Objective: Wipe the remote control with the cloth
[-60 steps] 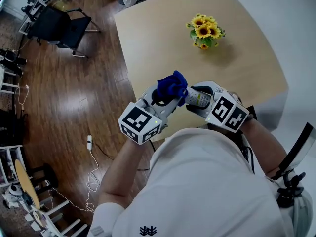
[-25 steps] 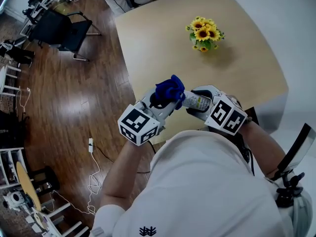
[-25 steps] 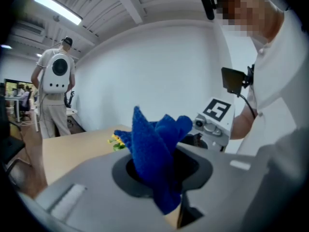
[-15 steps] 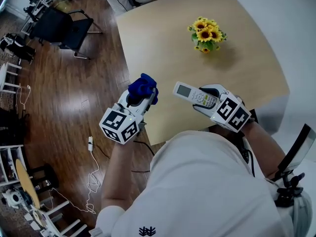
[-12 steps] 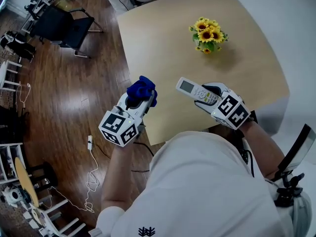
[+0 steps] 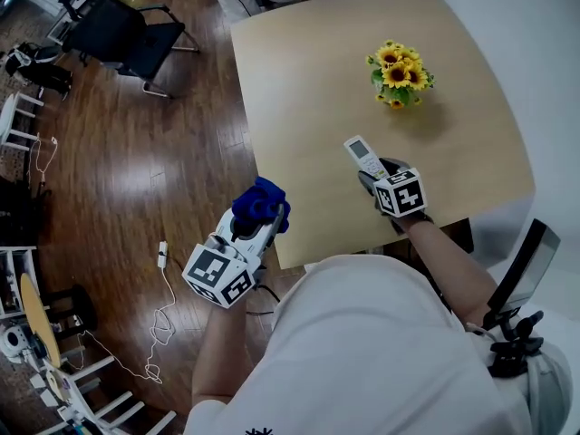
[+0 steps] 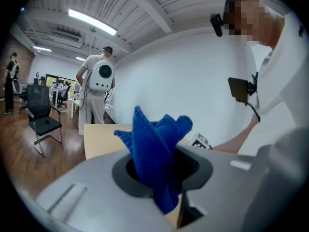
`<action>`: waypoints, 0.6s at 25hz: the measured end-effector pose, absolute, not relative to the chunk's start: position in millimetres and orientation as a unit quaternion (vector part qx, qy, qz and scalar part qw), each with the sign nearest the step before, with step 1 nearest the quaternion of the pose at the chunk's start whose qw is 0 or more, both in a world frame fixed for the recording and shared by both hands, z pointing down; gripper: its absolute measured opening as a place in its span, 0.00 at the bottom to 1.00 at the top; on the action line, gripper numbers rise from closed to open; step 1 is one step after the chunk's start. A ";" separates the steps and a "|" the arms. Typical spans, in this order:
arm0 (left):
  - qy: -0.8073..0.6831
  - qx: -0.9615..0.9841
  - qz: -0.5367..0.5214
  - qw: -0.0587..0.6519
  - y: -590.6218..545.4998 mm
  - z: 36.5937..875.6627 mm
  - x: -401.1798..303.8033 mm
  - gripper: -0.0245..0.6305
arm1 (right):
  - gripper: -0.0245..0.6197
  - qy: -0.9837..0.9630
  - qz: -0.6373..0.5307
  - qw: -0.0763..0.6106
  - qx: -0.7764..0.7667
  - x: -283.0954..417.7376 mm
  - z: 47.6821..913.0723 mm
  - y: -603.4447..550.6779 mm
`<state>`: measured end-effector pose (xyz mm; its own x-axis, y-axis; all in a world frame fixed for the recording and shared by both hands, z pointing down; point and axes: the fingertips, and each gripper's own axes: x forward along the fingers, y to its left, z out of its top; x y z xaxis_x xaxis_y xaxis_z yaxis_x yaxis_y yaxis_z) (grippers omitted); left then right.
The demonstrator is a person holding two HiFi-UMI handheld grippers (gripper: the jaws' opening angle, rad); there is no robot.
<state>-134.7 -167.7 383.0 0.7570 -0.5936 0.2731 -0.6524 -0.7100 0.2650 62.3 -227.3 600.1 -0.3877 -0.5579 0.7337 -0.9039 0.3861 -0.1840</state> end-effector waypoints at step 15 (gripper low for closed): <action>-0.334 0.914 0.087 0.214 -98.3 402.2 -226.8 0.20 | 0.44 -0.632 0.362 0.344 0.593 38.7 716.3 -201.3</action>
